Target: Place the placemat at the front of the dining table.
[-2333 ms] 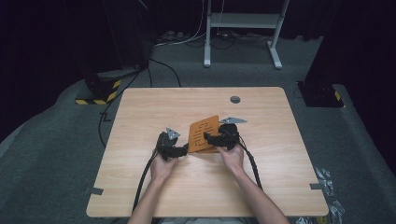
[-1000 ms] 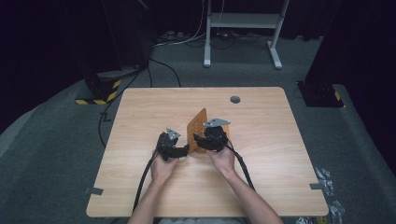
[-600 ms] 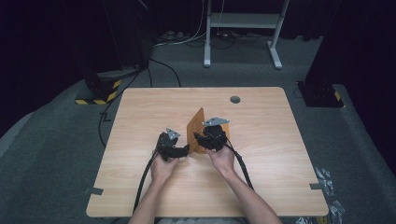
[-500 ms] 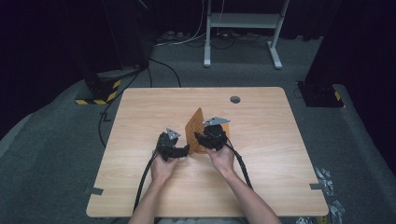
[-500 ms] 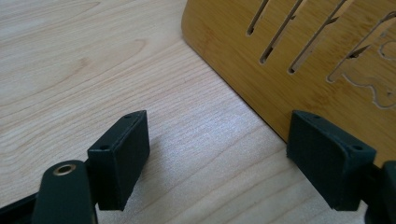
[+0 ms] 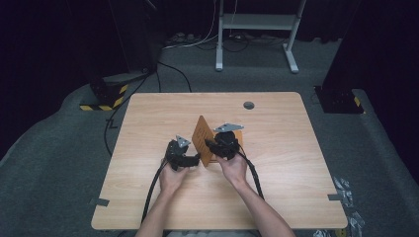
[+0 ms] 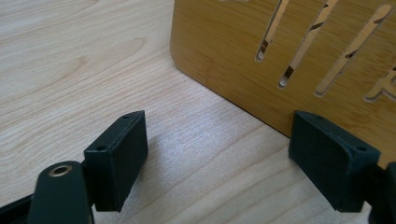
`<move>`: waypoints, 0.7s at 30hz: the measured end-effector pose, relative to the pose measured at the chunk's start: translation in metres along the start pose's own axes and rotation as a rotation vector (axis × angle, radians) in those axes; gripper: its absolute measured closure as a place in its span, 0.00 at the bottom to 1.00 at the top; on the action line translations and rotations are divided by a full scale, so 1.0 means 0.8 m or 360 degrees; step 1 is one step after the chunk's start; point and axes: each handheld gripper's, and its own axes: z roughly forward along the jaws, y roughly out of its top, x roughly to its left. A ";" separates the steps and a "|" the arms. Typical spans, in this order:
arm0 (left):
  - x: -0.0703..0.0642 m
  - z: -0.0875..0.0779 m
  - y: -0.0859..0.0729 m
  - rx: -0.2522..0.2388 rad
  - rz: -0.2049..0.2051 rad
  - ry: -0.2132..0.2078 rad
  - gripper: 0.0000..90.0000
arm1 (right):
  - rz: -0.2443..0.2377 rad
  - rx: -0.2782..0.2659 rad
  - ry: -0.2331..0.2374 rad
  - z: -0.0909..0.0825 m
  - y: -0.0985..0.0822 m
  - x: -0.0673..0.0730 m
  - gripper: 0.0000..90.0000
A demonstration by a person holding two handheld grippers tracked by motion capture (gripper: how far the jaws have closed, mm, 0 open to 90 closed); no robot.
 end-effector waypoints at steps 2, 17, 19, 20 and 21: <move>0.000 0.000 0.000 0.0001 0.0001 -0.0004 0.22 | 0.0000 -0.0002 -0.0002 -0.001 0.000 0.001 0.88; 0.000 0.000 0.000 0.0007 0.0012 -0.0014 0.20 | -0.0002 -0.0008 0.0041 -0.004 0.000 0.004 0.96; 0.000 0.001 0.000 0.0006 0.0013 -0.0015 0.20 | -0.0006 -0.0006 0.0042 -0.005 0.000 0.004 0.96; 0.000 0.000 0.000 0.0007 0.0013 -0.0016 0.20 | -0.0009 -0.0005 0.0043 -0.005 0.001 0.004 0.96; 0.000 0.000 0.000 0.0007 0.0013 -0.0016 0.20 | -0.0007 -0.0007 0.0043 -0.005 0.000 0.004 0.96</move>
